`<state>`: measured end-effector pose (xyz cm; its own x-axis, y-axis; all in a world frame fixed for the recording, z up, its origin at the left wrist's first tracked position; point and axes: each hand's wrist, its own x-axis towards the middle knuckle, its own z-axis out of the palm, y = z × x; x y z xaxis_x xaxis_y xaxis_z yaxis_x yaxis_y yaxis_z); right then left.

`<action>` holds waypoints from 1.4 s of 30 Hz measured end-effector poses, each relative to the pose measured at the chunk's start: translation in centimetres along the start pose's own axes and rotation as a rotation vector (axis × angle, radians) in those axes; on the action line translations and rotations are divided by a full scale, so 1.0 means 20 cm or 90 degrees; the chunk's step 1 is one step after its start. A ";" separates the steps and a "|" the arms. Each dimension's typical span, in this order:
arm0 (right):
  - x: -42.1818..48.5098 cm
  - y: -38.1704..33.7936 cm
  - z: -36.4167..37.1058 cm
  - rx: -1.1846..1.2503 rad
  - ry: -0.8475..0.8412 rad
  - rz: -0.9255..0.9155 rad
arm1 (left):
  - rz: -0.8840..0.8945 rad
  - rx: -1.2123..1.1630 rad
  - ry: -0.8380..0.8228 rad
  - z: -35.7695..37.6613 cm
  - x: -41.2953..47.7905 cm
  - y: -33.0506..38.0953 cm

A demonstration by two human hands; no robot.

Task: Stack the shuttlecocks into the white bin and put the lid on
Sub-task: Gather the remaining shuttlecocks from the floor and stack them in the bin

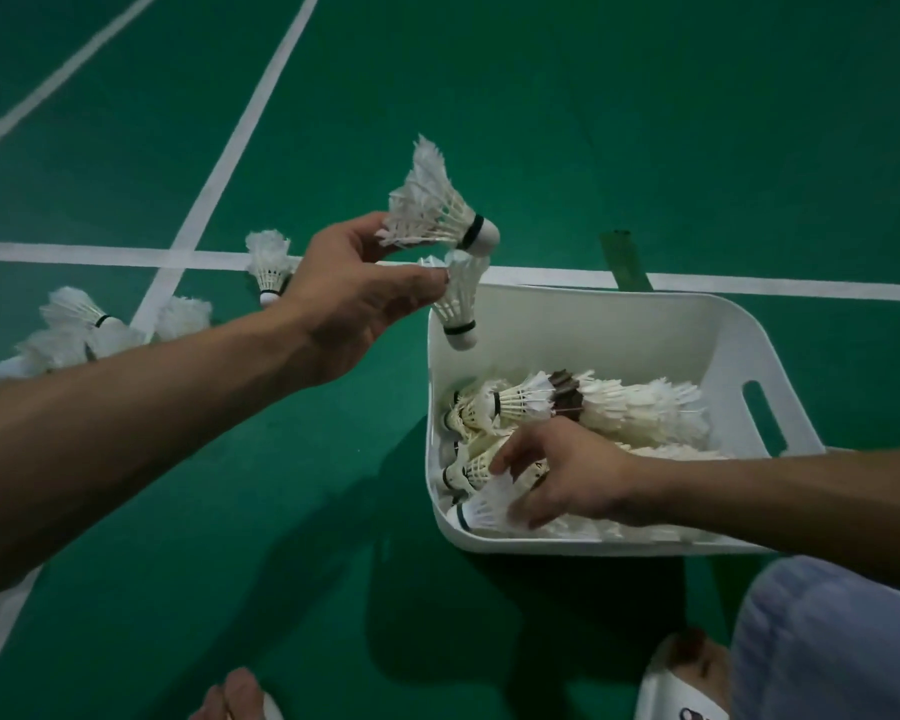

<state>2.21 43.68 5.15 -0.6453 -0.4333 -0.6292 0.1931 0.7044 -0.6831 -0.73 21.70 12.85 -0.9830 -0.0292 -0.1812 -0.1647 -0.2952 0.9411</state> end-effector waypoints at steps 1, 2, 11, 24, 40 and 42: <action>0.03 0.01 0.02 -0.002 -0.007 0.002 | -0.007 -0.005 0.001 0.00 0.01 -0.01; 0.05 0.02 0.03 -0.007 -0.013 0.000 | -0.013 -0.008 0.004 -0.01 0.02 -0.02; 0.14 0.07 0.12 -0.127 -0.053 -0.039 | -0.048 0.003 -0.018 0.02 0.03 -0.09; -0.06 -0.12 -0.26 0.083 0.353 -0.264 | -0.095 0.051 -0.053 0.18 0.03 -0.13; 0.01 -0.07 -0.23 0.080 0.297 -0.197 | -0.123 0.119 -0.017 0.28 0.09 -0.18; -0.02 -0.02 -0.21 0.010 0.259 -0.168 | -0.081 0.215 -0.007 0.27 0.09 -0.19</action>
<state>-0.77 45.84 7.23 -0.9097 -0.3389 -0.2401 -0.0066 0.5899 -0.8075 -2.29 27.82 10.56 -0.9536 -0.0021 -0.3011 -0.3009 0.0369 0.9529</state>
